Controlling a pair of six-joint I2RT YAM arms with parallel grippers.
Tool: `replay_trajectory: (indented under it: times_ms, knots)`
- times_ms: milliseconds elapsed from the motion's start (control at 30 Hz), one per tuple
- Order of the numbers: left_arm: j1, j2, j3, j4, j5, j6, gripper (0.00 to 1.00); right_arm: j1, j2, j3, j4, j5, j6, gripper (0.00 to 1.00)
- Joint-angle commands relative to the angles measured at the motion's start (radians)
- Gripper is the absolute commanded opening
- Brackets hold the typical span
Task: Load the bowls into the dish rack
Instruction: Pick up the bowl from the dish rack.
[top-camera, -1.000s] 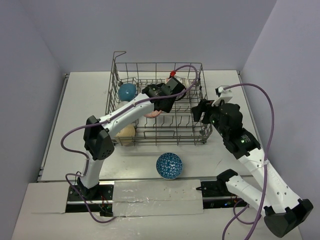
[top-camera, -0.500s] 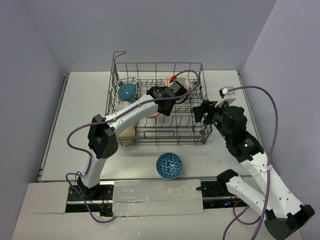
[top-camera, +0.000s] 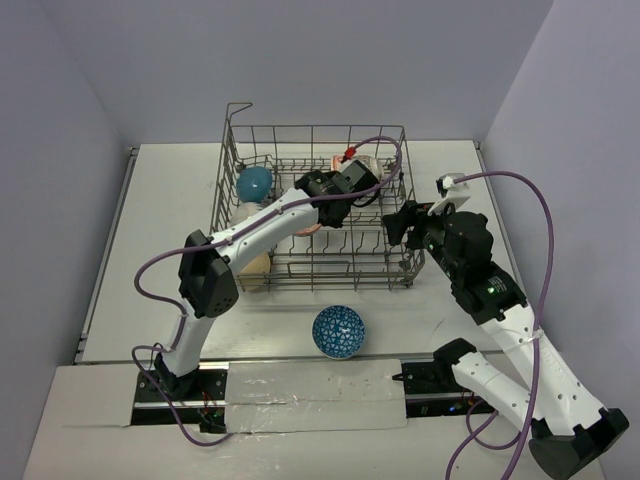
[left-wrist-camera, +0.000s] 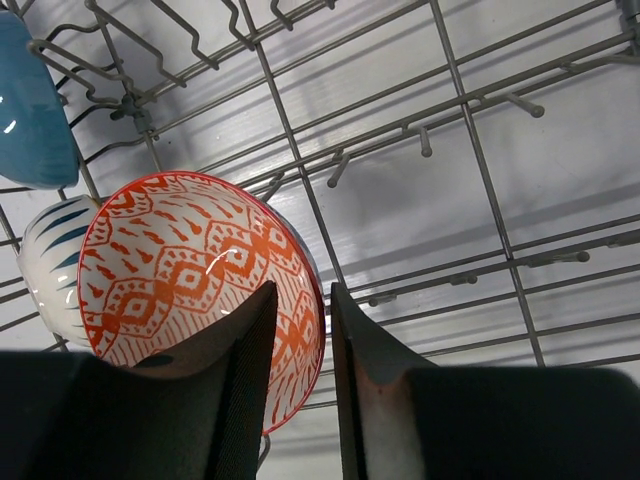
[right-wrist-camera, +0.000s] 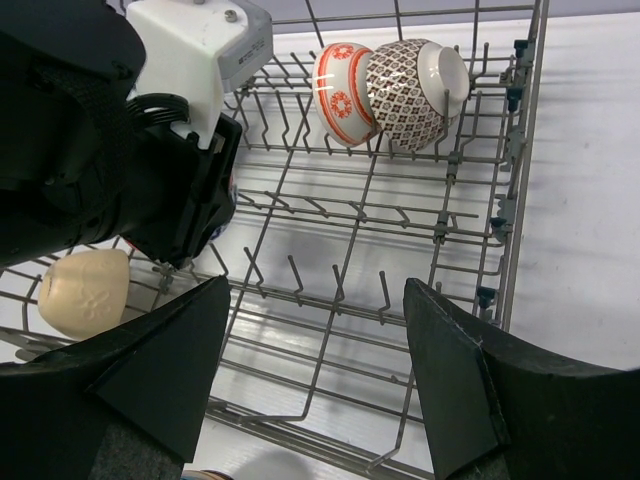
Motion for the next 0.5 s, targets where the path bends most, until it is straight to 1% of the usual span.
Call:
replay_trajectory:
  times_ms: [0,267,467]
  knots:
    - [-0.009,0.026,0.046,-0.022,-0.036,-0.005,0.32,-0.004,-0.003,-0.006,0.050,-0.003,0.001,0.77]
    - [-0.008,0.043,0.040,-0.031,-0.042,-0.011,0.26,-0.004,-0.001,-0.006,0.053,-0.007,0.000,0.77]
    - [-0.015,0.039,0.048,-0.045,-0.089,-0.008,0.26,-0.004,0.003,-0.009,0.058,-0.010,-0.003,0.77]
